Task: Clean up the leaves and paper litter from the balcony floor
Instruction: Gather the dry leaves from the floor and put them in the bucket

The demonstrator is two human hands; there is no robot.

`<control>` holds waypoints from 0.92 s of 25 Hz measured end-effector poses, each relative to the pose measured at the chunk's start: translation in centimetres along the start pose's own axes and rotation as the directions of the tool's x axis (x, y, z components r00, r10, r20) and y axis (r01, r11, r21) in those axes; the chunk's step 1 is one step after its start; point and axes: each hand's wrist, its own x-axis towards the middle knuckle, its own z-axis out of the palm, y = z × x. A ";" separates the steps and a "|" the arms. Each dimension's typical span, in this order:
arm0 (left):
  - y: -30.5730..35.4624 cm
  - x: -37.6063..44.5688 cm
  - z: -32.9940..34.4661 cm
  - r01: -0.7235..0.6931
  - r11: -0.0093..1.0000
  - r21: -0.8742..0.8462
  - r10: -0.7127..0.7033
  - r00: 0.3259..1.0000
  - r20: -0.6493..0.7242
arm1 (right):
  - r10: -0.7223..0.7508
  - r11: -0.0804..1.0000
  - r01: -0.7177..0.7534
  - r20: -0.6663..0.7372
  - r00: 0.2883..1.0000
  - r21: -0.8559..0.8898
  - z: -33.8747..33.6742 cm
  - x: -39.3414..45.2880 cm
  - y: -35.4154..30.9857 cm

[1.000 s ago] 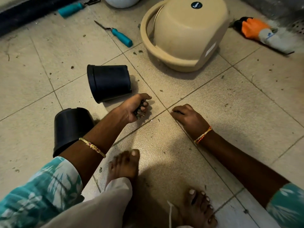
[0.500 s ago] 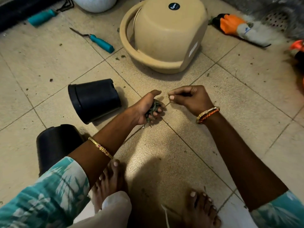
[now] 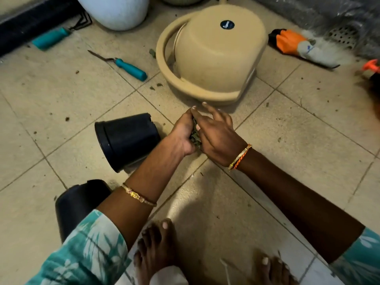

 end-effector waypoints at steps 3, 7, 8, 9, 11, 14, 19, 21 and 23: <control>2.9 -0.3 -0.5 -0.094 0.993 -0.078 0.092 0.995 -0.026 | -0.071 0.994 0.049 -0.237 0.969 -0.096 -1.5 2.3 -1.1; 8.1 -1.1 -2.7 -0.246 0.964 -0.102 0.234 0.964 -0.124 | -0.105 0.992 0.122 -0.388 0.916 0.020 -3.5 8.1 -1.8; 9.2 -1.3 -3.2 -0.282 0.954 -0.098 0.266 0.952 -0.148 | -0.126 0.992 0.108 -0.357 0.925 -0.069 -3.4 9.9 -1.9; 10.3 -1.3 -3.7 -0.301 0.947 -0.110 0.282 0.946 -0.156 | -0.139 0.979 0.083 -0.315 0.939 -0.184 -3.1 11.7 -2.1; 12.4 -1.2 -4.7 -0.287 0.945 -0.154 0.271 0.955 -0.121 | -0.103 0.905 0.019 -0.175 0.979 -0.425 -2.3 14.8 -2.9; 14.9 -0.4 -5.7 -0.265 0.952 -0.155 0.256 0.964 -0.072 | 0.062 0.709 -0.062 -0.025 0.998 -0.703 -1.6 16.9 -3.9; 15.2 1.7 -4.5 -0.210 0.977 -0.024 0.209 0.977 -0.041 | 0.061 0.700 -0.129 -0.121 0.991 -0.703 -3.0 15.7 -1.3; 15.0 2.4 -3.7 -0.180 0.983 -0.019 0.180 0.984 -0.014 | 0.045 0.742 -0.172 -0.209 0.977 -0.648 -4.6 14.5 0.8; 14.7 3.2 -2.9 -0.159 0.987 -0.024 0.159 0.987 0.013 | -0.007 0.747 -0.227 -0.349 0.937 -0.625 -6.1 12.9 3.0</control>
